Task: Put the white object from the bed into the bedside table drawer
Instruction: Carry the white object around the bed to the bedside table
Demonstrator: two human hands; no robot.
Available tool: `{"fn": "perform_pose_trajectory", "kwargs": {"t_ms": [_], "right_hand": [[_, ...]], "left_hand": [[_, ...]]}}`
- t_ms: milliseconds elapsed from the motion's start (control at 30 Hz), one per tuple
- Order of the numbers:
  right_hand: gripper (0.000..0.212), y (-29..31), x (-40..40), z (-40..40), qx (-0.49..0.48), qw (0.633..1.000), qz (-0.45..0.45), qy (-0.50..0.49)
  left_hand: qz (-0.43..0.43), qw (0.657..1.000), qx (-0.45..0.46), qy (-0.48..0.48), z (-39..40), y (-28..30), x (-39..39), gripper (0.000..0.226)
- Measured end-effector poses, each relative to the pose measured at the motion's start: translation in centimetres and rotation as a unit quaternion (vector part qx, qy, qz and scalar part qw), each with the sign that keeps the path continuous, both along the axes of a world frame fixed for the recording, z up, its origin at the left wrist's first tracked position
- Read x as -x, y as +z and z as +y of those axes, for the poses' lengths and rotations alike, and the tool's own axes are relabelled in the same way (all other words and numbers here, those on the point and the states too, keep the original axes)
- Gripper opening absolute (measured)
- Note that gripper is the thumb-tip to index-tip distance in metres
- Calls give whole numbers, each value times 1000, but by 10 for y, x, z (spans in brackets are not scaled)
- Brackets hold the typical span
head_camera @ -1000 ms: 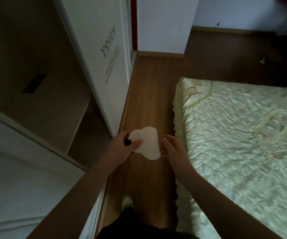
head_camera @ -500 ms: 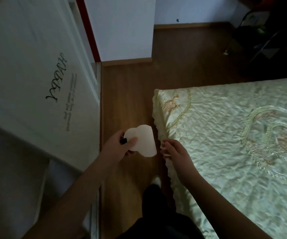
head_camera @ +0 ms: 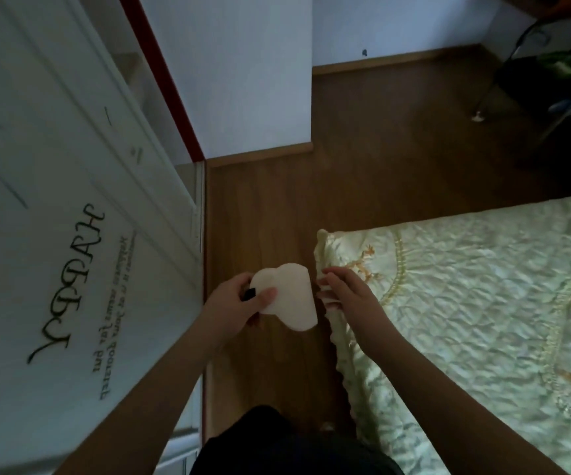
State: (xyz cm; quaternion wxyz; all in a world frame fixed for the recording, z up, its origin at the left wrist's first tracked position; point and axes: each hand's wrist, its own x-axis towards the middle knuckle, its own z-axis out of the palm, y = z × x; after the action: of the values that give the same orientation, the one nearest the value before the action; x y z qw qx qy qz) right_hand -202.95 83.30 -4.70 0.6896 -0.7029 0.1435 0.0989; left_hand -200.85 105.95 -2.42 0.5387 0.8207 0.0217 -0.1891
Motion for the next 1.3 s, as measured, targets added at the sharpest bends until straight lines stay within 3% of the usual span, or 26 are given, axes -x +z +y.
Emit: {"fn": "perform_pose_trajectory", "kwargs": {"t_ms": [267, 400, 700, 1067, 1300], "right_hand": [[17, -20, -153, 15, 8, 999, 19, -32], [18, -19, -249, 38, 16, 998, 37, -40], [17, 6, -430, 74, 34, 997, 32, -59], [23, -11, -620, -17, 43, 990, 57, -125], [25, 15, -717, -89, 58, 978, 47, -193]], "left_hand": [[-1, 1000, 14, 9, 19, -20, -166, 55], [-24, 999, 42, -14, 34, -16, -261, 42], [-49, 997, 16, -57, 61, 12, -463, 22], [-38, 989, -31, -141, -31, -6, -679, 40], [-35, 979, -37, -199, -128, 11, -804, 42]]}}
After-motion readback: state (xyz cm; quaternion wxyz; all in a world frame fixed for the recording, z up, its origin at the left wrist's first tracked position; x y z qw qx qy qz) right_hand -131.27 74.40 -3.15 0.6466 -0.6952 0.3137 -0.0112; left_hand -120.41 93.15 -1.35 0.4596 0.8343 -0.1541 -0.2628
